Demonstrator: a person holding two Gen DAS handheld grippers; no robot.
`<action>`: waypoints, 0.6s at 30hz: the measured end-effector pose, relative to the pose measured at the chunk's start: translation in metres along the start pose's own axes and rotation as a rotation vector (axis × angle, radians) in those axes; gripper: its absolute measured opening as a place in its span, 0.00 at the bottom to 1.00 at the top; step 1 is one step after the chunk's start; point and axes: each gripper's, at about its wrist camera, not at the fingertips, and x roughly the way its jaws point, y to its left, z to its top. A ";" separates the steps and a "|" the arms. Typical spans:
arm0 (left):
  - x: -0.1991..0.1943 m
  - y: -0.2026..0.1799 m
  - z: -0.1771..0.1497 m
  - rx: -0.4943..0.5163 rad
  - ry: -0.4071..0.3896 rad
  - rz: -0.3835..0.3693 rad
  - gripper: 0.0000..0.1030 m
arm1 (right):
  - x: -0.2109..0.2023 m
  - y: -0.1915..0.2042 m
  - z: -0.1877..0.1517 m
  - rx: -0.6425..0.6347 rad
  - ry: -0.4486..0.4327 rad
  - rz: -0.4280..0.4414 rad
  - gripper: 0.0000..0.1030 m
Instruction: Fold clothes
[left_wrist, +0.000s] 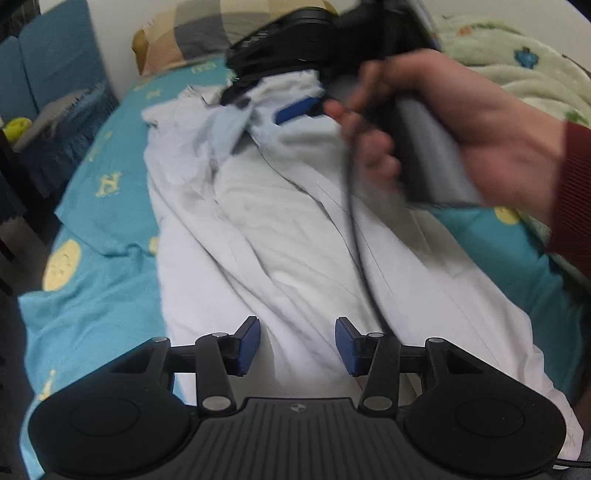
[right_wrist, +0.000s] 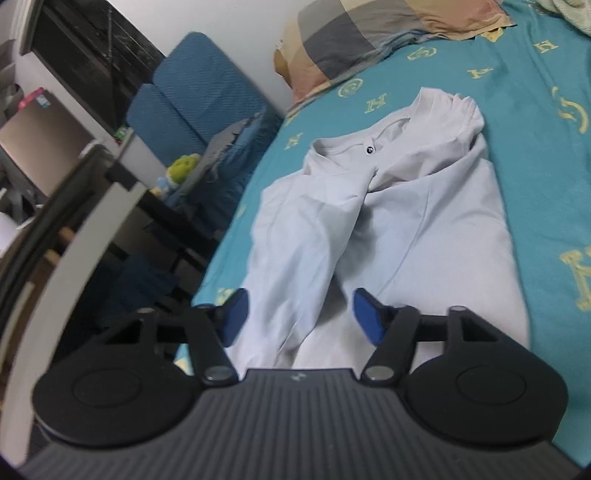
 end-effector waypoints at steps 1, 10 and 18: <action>0.005 0.001 0.000 0.003 0.009 -0.001 0.43 | 0.009 -0.003 0.001 -0.001 -0.002 -0.008 0.58; 0.009 0.013 0.002 -0.008 -0.029 -0.071 0.03 | 0.046 -0.016 0.005 -0.052 -0.029 0.040 0.06; -0.004 0.023 0.002 -0.081 -0.088 -0.229 0.02 | 0.016 -0.014 0.038 -0.061 -0.180 0.024 0.05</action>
